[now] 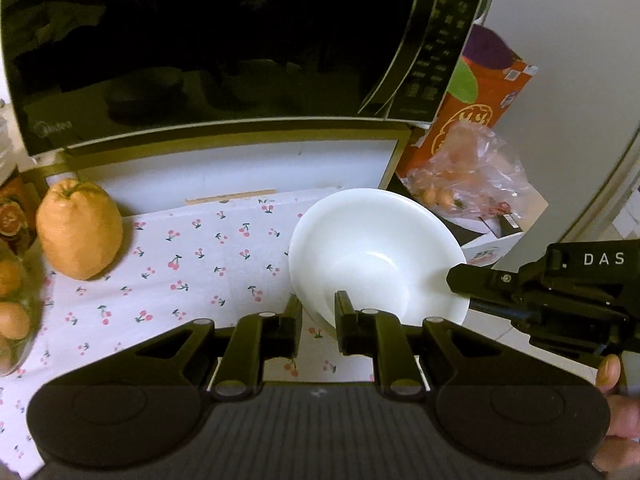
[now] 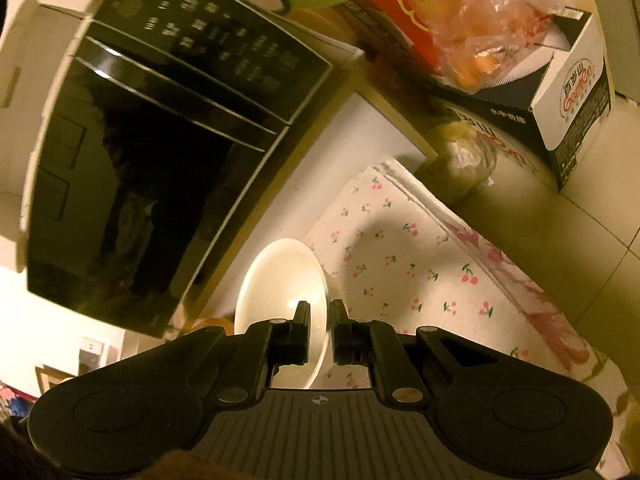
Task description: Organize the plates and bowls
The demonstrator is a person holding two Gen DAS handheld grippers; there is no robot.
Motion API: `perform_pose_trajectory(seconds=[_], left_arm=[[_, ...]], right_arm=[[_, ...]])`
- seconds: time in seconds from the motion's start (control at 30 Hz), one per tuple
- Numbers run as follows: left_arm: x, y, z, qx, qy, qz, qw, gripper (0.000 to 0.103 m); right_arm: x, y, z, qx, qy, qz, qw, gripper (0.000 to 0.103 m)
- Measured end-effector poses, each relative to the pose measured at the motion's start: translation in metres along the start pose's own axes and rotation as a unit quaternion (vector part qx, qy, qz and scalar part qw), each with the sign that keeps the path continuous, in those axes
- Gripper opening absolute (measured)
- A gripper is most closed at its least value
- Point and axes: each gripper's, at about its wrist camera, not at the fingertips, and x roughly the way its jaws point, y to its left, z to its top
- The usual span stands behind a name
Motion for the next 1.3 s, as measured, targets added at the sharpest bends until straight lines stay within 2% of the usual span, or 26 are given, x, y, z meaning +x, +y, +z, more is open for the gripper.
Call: perform_pose_trajectory(seconds=[0.43,0.83,1.3], left_arm=[[-0.048,-0.013,-0.024,-0.002,-0.007,0.002,1.0,0.015],[-0.074,-0.027,-0.066,-0.004,0.01,0.001,0.9999,0.015],[-0.083,-0.042,-0.098,0.011,0.04,0.011,0.9991,0.016]], right_arm=[[-0.048,0.007,-0.029,0.007,0.001,0.008,1.0,0.012],[-0.087,-0.002,-0.067,0.007,0.014,-0.031,0.999,0.012],[-0.109,-0.029,-0.102,0.032,0.023,-0.048,0.998,0.012]])
